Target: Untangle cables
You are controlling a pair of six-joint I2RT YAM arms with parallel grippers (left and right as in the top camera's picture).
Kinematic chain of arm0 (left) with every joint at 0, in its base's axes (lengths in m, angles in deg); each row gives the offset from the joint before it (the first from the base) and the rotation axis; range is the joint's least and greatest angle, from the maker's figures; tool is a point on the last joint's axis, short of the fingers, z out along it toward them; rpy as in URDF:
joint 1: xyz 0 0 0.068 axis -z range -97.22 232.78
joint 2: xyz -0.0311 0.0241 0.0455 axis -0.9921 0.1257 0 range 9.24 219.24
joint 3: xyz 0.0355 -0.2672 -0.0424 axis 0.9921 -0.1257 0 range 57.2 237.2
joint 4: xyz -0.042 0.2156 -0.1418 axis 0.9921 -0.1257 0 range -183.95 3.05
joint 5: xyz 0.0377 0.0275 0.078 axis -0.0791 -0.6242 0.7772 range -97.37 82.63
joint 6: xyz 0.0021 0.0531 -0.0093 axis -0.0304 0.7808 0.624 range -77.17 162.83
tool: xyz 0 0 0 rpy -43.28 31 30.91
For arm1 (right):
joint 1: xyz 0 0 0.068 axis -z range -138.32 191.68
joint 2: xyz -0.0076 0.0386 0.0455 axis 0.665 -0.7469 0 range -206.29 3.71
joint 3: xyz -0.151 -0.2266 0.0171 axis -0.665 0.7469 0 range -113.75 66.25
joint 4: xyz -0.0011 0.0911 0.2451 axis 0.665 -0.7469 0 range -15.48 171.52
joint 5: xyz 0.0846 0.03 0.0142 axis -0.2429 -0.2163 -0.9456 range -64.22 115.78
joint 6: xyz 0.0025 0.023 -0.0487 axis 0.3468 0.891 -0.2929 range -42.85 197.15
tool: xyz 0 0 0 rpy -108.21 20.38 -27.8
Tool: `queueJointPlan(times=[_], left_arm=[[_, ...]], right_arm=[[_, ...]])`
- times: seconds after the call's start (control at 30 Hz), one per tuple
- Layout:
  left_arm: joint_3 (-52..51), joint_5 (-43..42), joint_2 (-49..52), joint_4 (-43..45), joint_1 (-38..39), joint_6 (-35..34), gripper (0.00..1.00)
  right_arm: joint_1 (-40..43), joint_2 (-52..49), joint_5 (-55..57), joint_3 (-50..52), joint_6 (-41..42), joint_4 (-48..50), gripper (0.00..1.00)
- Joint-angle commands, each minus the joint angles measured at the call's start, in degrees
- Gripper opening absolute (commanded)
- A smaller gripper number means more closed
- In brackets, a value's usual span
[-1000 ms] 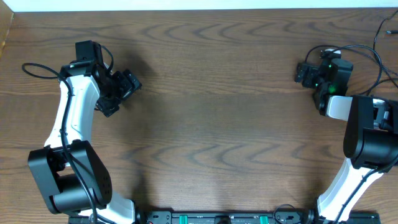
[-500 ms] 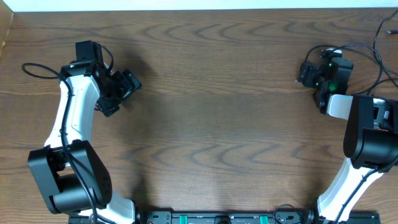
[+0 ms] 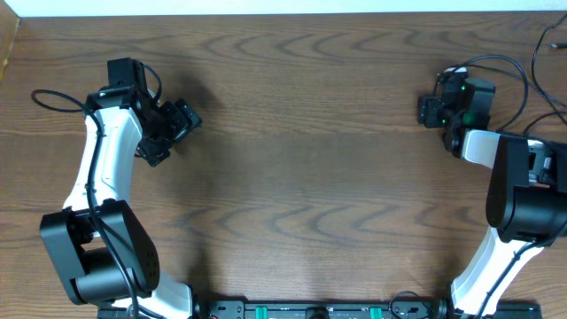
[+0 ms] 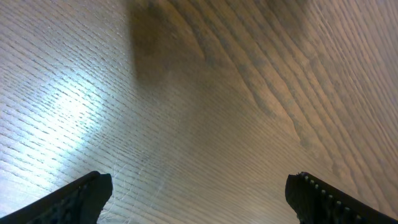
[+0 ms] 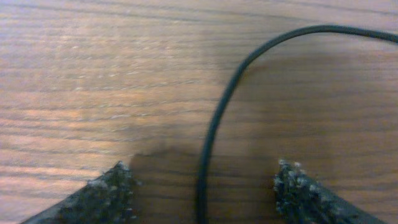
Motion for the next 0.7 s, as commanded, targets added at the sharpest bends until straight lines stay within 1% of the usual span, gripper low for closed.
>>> queueJointPlan(times=[0.0,0.07,0.1,0.13,0.17,0.2,0.33,0.37,0.57,0.67], left_arm=[[-0.1,0.4,0.3,-0.2,0.0,-0.1,0.94],[-0.1,0.4,0.3,-0.2,0.0,-0.1,0.94],[-0.1,0.4,0.3,-0.2,0.0,-0.1,0.94],[-0.1,0.4,0.3,-0.2,0.0,-0.1,0.94],[-0.1,0.4,0.3,-0.2,0.0,-0.1,0.94],[-0.1,0.4,0.3,-0.2,0.0,-0.1,0.94],[-0.1,0.4,0.3,-0.2,0.0,-0.1,0.94],[-0.1,0.4,0.3,-0.2,0.0,-0.1,0.94],[-0.1,0.4,0.3,-0.2,0.0,-0.1,0.94],[-0.1,0.4,0.3,-0.2,0.0,-0.1,0.94]], right_arm=[[-1.2,-4.4,4.2,3.5,-3.6,-5.8,0.62],[-1.1,-4.4,4.4,3.5,-3.1,-6.9,0.49],[-1.0,-4.4,4.4,3.5,-2.3,-7.1,0.45],[-1.0,-4.4,4.4,3.5,-1.9,-7.3,0.36],[-1.0,-4.4,4.4,3.5,-1.9,-7.5,0.33],[-1.0,-4.4,4.4,3.5,-1.9,-7.8,0.26],[-0.9,-4.4,4.4,3.5,-1.9,-9.4,0.04],[-0.8,-4.4,4.5,3.5,-1.2,-9.6,0.01],[0.5,-4.2,6.1,3.5,7.8,-11.6,0.01],[2.2,-3.7,6.1,3.5,11.6,-14.3,0.01]])
